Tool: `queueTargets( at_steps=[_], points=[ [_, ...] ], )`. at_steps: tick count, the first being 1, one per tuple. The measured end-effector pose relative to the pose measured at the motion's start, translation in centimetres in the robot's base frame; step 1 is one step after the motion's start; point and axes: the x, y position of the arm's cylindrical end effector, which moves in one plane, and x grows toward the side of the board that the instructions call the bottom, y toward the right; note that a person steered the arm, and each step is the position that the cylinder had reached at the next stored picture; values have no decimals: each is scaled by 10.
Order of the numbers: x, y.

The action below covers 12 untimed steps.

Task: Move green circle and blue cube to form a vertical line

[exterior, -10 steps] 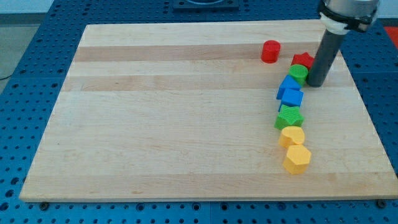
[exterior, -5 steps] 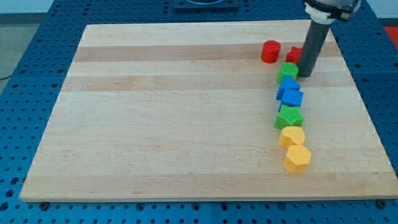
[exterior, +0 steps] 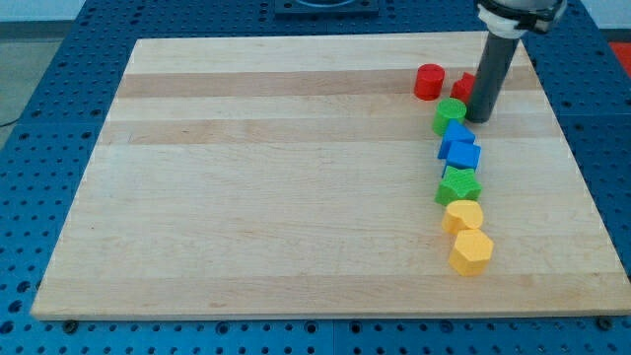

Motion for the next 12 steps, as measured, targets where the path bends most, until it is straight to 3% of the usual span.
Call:
queueTargets(
  at_steps=[1,2,6,12],
  points=[
    [5,26],
    [32,28],
    [70,30],
    [71,-3]
  ],
)
